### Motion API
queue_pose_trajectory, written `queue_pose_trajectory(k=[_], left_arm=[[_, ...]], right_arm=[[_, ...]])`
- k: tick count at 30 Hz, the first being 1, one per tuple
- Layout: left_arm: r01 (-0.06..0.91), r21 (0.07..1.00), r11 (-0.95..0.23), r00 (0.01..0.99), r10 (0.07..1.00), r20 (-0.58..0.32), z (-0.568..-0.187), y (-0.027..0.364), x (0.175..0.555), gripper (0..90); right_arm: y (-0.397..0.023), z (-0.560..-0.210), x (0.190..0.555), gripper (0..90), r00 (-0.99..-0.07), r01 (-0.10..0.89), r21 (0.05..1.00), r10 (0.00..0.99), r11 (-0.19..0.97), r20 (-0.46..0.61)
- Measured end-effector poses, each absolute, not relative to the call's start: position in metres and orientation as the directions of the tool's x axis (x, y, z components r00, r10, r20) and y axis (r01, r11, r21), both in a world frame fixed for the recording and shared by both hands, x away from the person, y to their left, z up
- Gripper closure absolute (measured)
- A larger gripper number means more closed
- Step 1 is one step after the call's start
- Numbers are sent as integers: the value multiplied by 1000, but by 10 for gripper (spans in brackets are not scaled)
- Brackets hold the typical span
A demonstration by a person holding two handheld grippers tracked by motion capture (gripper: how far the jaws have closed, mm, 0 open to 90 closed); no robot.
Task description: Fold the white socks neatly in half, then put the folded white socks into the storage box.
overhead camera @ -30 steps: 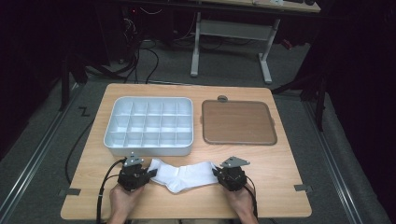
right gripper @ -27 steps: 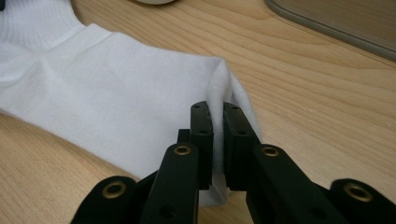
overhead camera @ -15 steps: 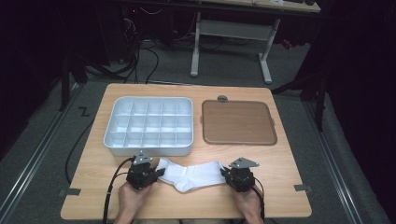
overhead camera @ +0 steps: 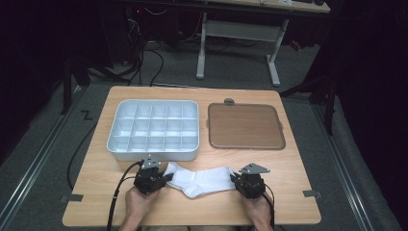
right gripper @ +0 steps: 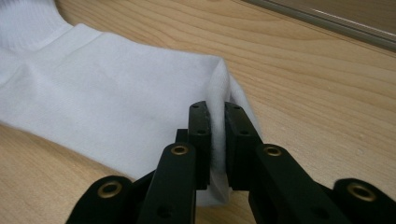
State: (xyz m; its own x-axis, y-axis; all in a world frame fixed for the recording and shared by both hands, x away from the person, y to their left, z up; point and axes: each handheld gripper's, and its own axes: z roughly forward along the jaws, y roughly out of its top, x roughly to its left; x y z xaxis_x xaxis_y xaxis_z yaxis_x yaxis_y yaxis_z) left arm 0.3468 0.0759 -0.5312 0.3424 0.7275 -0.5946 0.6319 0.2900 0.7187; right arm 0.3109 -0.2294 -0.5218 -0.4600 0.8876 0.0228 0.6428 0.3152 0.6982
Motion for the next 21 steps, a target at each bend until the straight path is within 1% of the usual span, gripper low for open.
queue_pose_trajectory(k=[5,10,12,13,15,16,18,21], left_arm=[[632,719,291,339,730,-593,-530,75,346,783],[629,720,292,338,731,-593,-529,77,348,783],[628,721,293,339,731,-592,-529,77,348,783],[625,724,292,341,732,-590,-530,77,348,782],[625,726,286,344,734,-586,-530,77,348,782],[625,724,293,340,732,-590,-529,77,348,783],[624,722,299,338,730,-595,-528,77,347,782],[623,718,310,333,726,-602,-526,78,348,782]], right_arm=[[-230,-521,311,799,-464,643,698,886,315,27],[-233,-519,309,724,-449,636,716,892,287,41],[-234,-518,309,712,-448,636,717,893,286,41],[-234,-516,307,670,-442,630,723,897,285,31],[-235,-515,306,652,-438,622,730,899,283,25],[-238,-512,305,625,-425,612,746,905,263,29],[-238,-507,304,616,-420,604,755,907,257,27],[-235,-499,301,617,-437,576,770,900,275,5]])
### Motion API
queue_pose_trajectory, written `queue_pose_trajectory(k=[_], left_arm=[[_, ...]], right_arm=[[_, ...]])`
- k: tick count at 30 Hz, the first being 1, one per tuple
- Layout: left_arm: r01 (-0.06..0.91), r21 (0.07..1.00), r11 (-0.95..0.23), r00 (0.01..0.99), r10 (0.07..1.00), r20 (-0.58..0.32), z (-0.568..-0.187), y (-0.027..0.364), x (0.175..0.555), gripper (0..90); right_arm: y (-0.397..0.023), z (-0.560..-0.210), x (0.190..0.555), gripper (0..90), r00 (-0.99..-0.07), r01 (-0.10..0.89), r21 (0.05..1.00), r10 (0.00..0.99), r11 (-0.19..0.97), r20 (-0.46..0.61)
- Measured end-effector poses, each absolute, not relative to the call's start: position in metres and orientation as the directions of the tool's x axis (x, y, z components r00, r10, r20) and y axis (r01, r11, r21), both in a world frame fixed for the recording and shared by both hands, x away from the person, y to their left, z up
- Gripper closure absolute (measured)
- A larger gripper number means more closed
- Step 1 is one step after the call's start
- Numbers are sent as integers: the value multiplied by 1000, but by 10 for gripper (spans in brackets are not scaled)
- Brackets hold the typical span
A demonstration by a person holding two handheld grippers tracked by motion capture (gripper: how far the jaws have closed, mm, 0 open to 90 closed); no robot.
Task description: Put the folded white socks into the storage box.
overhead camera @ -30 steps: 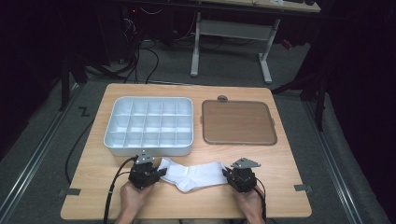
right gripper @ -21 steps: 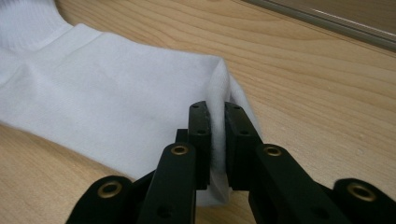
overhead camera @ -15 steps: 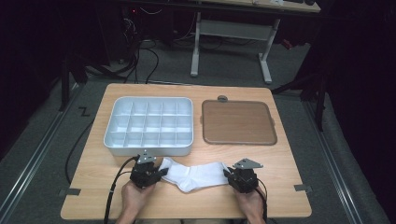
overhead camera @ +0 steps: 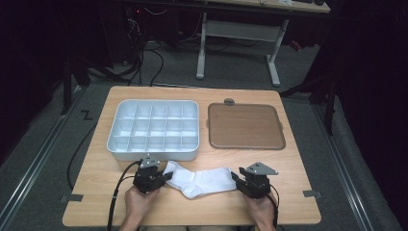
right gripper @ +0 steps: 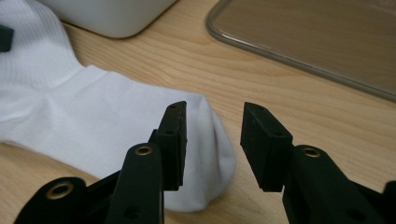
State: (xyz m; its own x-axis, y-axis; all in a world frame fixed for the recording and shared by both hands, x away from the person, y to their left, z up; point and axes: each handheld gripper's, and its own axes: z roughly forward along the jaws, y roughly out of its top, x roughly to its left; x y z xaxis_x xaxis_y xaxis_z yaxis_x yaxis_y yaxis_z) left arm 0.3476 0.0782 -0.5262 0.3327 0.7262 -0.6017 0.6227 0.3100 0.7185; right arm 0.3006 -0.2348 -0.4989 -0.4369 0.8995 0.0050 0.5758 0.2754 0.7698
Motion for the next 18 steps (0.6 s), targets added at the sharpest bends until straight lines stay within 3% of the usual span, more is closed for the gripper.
queue_pose_trajectory(k=[10,18], left_arm=[[620,717,318,339,716,-611,-523,81,347,783],[619,721,311,350,713,-608,-519,84,343,782]], right_arm=[[-213,-497,299,691,-505,556,770,863,313,13],[-170,-501,299,808,-624,521,766,780,376,42]])
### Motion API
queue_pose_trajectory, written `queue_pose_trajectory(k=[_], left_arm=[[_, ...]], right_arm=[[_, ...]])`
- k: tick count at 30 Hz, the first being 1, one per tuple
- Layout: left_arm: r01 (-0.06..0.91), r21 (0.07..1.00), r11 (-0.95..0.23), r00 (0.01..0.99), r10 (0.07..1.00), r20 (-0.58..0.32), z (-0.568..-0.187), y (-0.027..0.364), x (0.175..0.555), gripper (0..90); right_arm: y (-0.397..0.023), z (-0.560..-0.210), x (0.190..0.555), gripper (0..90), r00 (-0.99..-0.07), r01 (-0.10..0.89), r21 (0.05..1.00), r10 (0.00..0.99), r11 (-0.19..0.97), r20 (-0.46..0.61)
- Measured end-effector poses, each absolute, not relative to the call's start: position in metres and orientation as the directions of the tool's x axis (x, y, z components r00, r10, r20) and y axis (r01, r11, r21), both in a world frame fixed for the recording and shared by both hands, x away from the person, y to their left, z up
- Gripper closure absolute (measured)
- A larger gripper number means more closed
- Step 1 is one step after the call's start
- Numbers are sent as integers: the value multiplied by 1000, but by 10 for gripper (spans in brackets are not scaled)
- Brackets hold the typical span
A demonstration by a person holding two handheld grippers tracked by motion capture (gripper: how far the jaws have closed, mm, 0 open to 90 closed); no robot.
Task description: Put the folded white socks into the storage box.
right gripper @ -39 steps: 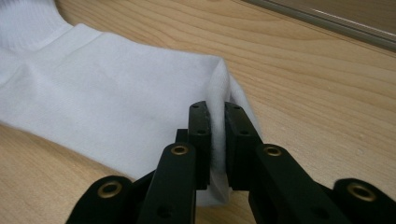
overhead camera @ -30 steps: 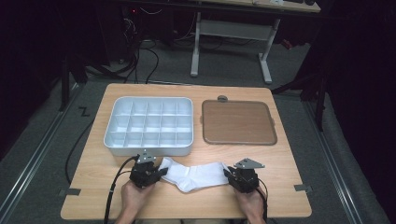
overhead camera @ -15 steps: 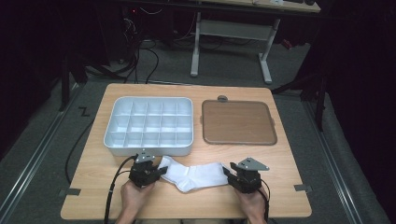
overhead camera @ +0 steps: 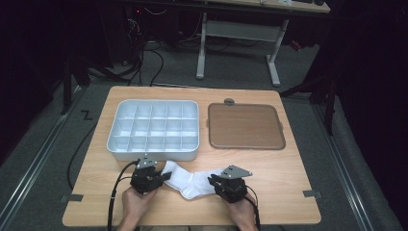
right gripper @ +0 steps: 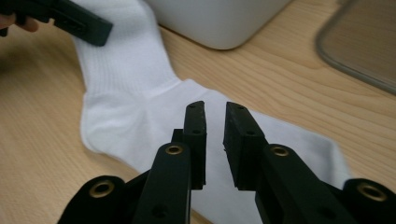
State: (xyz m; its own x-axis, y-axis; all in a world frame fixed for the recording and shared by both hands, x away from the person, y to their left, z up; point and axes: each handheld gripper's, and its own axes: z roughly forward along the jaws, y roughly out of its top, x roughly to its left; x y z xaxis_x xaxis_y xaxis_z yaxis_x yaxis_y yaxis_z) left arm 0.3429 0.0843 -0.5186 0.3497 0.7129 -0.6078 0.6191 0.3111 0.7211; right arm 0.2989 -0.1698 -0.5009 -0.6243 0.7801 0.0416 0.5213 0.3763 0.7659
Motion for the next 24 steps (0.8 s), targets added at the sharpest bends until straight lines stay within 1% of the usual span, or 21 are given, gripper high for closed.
queue_pose_trajectory(k=[2,3,4,5,9,24], left_arm=[[619,722,309,352,713,-606,-517,86,342,783],[614,724,313,351,713,-607,-515,87,341,783],[614,724,313,351,713,-607,-515,87,341,782],[612,724,317,351,711,-609,-513,89,340,783],[612,719,329,349,703,-619,-510,91,338,783],[603,728,327,392,673,-627,-490,94,333,784]], right_arm=[[-165,-502,299,817,-638,519,764,769,385,46],[-153,-505,299,829,-663,514,757,747,403,53],[-153,-505,299,829,-663,514,757,747,403,53],[-144,-508,299,837,-680,510,751,731,420,53],[-132,-513,300,845,-701,508,740,711,441,58],[-118,-527,303,860,-715,511,710,698,484,39]])
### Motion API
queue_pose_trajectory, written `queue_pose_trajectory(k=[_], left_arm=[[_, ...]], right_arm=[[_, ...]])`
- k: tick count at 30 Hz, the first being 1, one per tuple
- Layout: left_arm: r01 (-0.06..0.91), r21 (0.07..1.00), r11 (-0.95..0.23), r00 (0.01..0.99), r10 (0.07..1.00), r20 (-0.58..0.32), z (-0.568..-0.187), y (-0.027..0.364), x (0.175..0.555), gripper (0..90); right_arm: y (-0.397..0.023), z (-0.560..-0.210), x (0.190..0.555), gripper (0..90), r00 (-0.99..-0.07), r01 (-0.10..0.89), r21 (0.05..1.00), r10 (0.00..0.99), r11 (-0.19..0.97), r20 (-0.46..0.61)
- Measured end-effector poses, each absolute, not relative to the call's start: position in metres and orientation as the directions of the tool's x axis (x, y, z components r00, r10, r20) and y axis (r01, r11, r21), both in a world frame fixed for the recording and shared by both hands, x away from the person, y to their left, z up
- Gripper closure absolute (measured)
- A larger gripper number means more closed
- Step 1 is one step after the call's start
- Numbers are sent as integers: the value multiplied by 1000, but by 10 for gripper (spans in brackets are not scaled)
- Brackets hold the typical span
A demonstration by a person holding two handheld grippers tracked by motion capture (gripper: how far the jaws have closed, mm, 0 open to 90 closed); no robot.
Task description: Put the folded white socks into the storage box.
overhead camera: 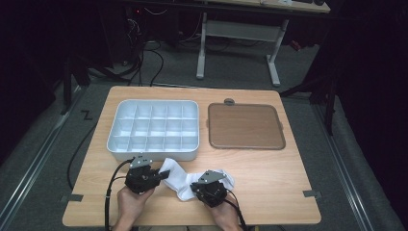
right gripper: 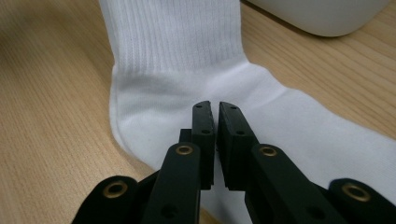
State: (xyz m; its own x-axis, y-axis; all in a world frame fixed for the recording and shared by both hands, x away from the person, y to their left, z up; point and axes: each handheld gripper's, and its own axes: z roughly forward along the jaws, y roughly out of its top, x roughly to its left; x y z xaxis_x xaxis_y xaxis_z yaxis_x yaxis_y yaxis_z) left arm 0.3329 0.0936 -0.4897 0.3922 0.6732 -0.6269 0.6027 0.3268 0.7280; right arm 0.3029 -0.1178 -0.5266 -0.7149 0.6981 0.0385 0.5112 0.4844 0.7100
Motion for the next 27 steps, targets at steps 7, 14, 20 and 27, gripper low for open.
queue_pose_trajectory(k=[7,14,20,27], left_arm=[[602,718,350,393,652,-648,-483,96,333,784],[597,711,372,400,630,-666,-473,99,334,784],[599,704,382,400,619,-676,-470,99,334,784],[611,702,367,406,616,-675,-465,101,335,784]], right_arm=[[-109,-527,304,859,-724,499,705,689,503,21],[-99,-527,308,856,-736,489,706,677,512,18],[-94,-528,310,855,-739,482,709,673,514,14],[-85,-529,316,857,-765,476,710,643,519,42]])
